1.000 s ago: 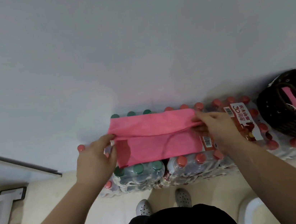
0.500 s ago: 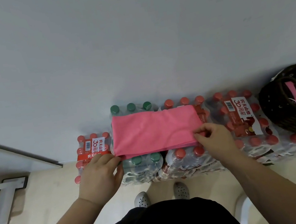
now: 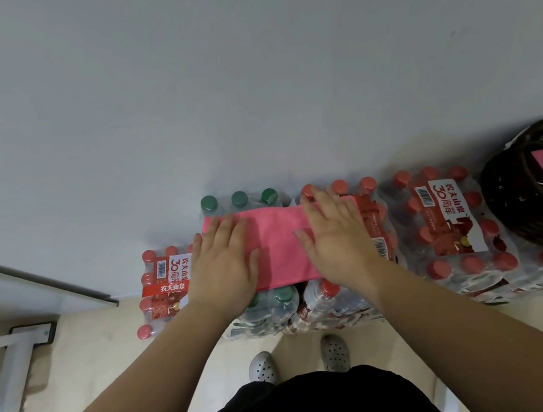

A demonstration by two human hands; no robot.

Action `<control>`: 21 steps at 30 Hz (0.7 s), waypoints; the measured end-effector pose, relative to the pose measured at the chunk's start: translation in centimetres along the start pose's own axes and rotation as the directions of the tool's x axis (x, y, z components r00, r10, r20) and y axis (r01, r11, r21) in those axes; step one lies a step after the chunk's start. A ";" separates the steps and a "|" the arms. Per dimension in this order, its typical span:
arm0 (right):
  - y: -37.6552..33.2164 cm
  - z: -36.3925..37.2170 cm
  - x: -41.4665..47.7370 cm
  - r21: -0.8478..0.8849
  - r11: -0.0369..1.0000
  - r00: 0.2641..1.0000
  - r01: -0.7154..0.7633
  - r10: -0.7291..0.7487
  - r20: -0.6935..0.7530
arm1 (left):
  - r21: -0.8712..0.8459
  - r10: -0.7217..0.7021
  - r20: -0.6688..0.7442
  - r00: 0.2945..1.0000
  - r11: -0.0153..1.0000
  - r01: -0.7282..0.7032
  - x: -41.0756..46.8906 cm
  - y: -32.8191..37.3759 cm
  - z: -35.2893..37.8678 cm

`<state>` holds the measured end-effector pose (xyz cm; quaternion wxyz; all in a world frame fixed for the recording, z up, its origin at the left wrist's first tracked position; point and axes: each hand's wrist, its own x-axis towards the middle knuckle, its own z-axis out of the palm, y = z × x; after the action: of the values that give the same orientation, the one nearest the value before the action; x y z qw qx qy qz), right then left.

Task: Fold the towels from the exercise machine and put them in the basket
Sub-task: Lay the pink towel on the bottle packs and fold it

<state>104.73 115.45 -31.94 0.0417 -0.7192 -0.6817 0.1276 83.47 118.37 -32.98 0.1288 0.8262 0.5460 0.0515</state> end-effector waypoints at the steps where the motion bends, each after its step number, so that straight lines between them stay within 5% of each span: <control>1: 0.2 0.8 0.7 -0.030 1.000 0.998 -0.011 0.012 0.055 | 0.031 -0.027 0.065 0.997 0.999 0.025 0.6 0.2 0.6; 7: 3.5 3.3 0.8 -0.148 0.981 0.984 -0.122 0.139 0.113 | 0.193 -0.026 0.221 0.975 0.981 -0.017 2.1 -0.7 2.8; 21: 2.1 1.4 1.2 -0.196 0.965 0.981 -0.176 0.189 0.047 | 0.206 0.003 0.210 0.978 0.977 -0.047 3.1 0.6 3.8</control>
<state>106.50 116.33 -33.89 -0.0618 -0.7750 -0.6227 0.0884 86.04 120.38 -36.63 0.0965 0.8429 0.5213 -0.0916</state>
